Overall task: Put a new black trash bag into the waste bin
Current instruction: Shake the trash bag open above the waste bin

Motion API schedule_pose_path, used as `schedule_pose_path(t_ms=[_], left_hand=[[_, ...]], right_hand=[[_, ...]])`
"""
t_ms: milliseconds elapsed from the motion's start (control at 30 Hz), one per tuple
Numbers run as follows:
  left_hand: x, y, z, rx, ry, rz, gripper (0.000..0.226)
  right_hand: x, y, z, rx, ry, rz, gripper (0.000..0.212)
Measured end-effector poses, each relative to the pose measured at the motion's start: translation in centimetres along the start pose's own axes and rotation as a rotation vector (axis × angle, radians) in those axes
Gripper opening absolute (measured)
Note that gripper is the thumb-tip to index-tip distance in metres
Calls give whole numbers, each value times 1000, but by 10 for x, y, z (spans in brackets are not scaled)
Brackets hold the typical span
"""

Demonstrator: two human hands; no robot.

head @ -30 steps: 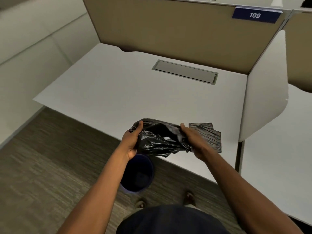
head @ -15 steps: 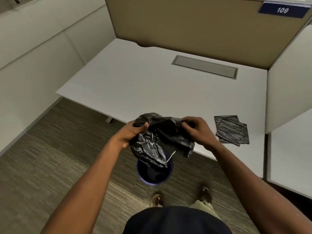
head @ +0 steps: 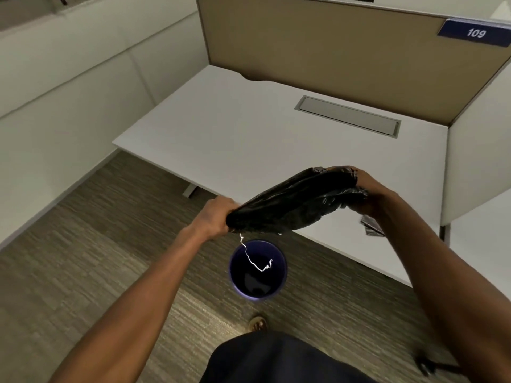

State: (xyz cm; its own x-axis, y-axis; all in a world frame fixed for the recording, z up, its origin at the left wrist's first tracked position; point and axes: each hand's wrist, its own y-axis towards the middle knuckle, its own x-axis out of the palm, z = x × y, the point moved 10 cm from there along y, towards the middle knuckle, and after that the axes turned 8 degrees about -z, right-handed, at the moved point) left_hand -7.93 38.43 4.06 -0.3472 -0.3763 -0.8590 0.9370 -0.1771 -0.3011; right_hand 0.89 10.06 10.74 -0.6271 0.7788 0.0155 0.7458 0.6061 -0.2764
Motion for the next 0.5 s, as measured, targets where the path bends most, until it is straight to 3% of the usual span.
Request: schedule_pose_path(t_ms=[67, 167, 233, 267, 367, 400, 500], left_hand=[[1, -8, -1, -48, 20, 51, 53], [14, -20, -9, -265, 89, -50, 125], [22, -38, -1, -346, -86, -103, 142], [20, -48, 7, -333, -247, -56, 135], [4, -84, 40, -197, -733, 265, 65], [5, -94, 53, -150, -843, 294, 52], [30, -108, 83, -102, -932, 211, 56]], right_hand=[[8, -6, 0, 12, 9, 6, 33], [31, -17, 9, 30, 26, 10, 38], [51, -25, 26, 81, 10, 31, 32], [59, -27, 34, 93, 0, 51, 36], [84, -23, 55, 102, -52, 55, 51], [93, -21, 60, 105, -57, 53, 52], [114, -19, 75, 131, 0, 89, 56]])
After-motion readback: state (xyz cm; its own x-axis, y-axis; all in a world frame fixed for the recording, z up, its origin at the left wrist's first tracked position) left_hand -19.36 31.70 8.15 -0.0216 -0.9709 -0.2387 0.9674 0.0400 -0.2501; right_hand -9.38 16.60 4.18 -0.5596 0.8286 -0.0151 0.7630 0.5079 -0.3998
